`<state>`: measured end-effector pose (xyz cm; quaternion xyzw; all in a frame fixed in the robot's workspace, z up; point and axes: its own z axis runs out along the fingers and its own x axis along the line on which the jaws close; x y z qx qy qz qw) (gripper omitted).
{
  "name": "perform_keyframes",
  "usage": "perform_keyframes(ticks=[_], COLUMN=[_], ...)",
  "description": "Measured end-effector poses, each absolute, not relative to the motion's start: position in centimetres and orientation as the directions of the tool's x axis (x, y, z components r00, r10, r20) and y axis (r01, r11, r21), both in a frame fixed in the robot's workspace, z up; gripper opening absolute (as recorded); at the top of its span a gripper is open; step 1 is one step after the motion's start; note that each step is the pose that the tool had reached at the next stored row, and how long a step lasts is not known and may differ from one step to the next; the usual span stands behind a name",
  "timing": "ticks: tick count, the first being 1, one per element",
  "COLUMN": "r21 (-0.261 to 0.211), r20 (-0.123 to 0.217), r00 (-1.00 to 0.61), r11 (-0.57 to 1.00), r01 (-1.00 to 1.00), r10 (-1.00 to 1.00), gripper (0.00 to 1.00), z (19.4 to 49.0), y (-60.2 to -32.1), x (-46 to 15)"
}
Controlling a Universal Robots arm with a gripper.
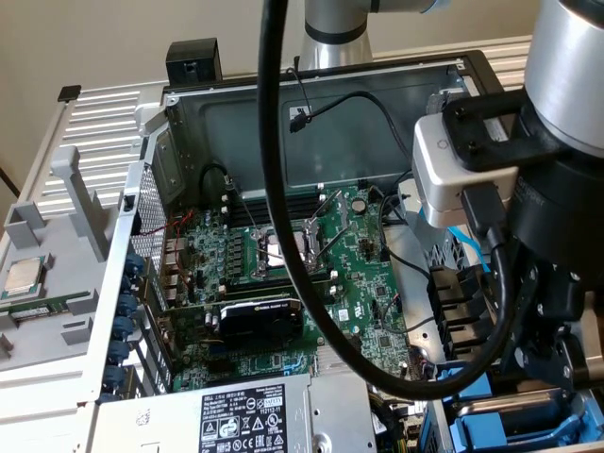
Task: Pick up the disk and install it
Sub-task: 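Insert the second disk wire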
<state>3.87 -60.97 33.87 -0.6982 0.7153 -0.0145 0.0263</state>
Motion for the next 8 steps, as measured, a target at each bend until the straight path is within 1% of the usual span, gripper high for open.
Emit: perform_keyframes(ticks=[8], r21=[-0.059], r20=[-0.017], r00=[-0.024], r11=[0.025], r01=[-0.998], r10=[-1.0], gripper=[0.16], z=[33.83], y=[-60.97], x=[3.84])
